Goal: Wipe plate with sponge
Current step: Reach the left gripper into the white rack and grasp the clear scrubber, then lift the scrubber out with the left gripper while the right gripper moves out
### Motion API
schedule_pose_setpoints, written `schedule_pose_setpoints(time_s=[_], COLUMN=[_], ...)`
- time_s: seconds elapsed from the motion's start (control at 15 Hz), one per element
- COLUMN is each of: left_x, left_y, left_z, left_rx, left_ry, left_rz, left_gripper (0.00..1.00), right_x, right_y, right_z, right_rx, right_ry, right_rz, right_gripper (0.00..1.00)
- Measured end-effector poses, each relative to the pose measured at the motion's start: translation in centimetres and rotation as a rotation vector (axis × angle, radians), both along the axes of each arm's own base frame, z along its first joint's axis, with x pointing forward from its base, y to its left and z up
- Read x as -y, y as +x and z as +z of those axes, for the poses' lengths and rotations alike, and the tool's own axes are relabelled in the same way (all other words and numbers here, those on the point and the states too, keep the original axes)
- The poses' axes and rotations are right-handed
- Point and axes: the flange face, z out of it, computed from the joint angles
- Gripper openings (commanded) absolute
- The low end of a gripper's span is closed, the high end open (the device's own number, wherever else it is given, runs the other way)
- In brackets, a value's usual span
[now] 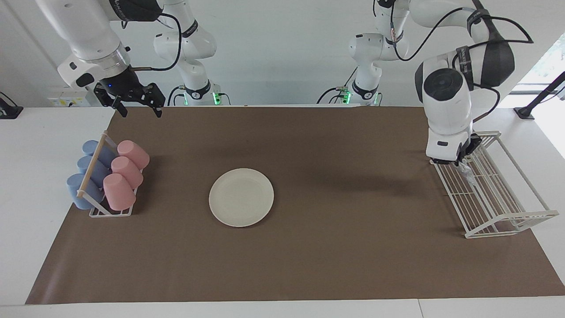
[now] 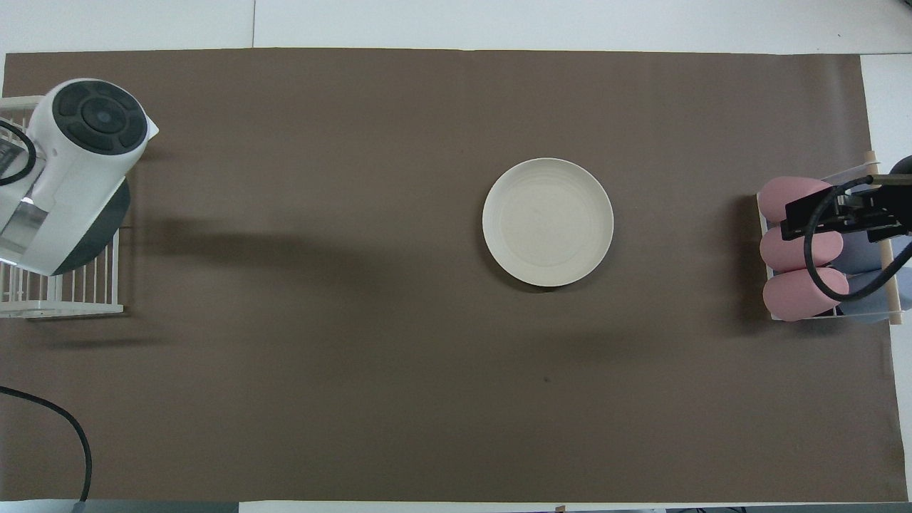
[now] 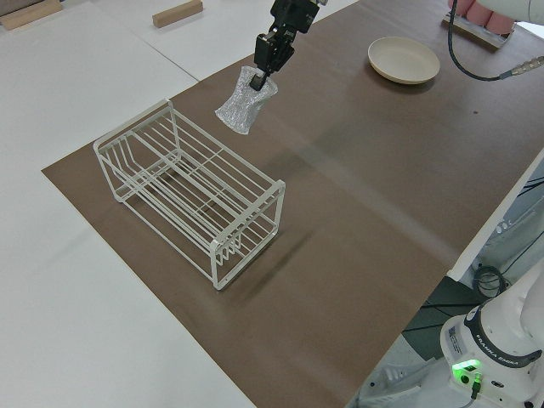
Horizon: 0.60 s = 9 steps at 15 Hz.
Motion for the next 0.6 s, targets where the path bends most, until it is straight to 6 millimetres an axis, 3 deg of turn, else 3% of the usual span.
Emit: schedule_pose_setpoints(time_s=[0.27,0.47,0.6], left_x=[2.5,2.6,2.5], left_y=[-2.6,-3.7,-4.2], left_z=[4.7,7.6,8.7], left_rx=[-0.077,-0.095,-0.121], left_ry=[-0.428,-0.723,-0.903], left_rz=[0.093,0.141,0.171], left_gripper=[0.00,0.00,0.00], right_x=[0.0,-0.3,-1.7], right_y=[-0.1,-0.1,-0.3], right_z=[0.0,0.0,0.2], right_rx=[-0.006,-0.009,-0.006], right_ry=[-0.005,-0.013,-0.017], right_rz=[-0.064,-0.152,-0.216], right_gripper=[1.00,1.00,1.00])
